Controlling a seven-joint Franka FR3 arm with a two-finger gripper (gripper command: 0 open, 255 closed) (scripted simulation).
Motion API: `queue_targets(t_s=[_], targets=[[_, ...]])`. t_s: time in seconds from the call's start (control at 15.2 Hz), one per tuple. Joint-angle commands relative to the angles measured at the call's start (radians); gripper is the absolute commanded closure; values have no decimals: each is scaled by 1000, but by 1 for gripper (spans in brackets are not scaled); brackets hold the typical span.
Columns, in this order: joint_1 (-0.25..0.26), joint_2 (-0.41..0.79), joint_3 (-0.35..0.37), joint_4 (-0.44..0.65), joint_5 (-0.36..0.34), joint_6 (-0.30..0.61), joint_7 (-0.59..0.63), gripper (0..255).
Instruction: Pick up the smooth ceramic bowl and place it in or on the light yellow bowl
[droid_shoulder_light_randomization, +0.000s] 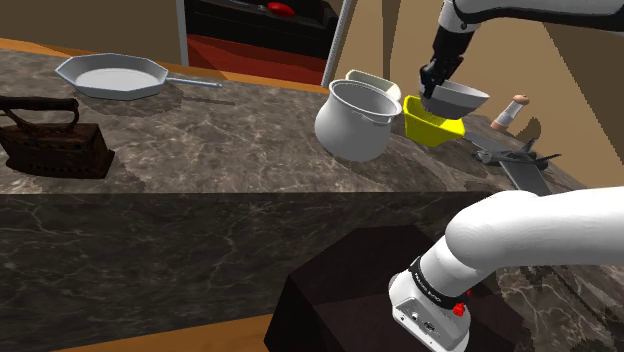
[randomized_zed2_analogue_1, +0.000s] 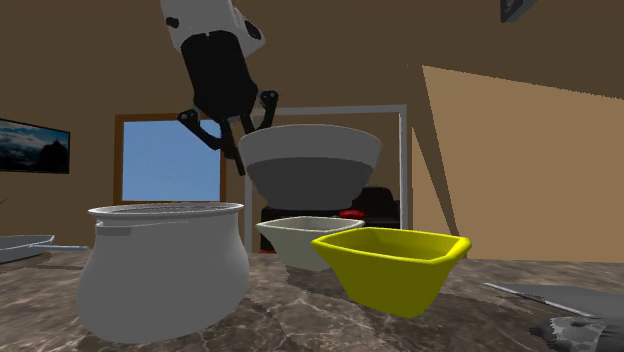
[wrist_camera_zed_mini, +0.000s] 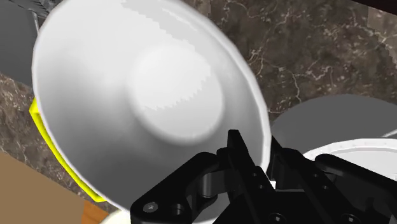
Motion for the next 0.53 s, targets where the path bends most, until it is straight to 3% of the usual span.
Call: queue_targets(t_s=[0.0,0.46], targets=[[4,92,-11,71,2,25,-4,255],[12,378,-44,325,28,68,-32,255]])
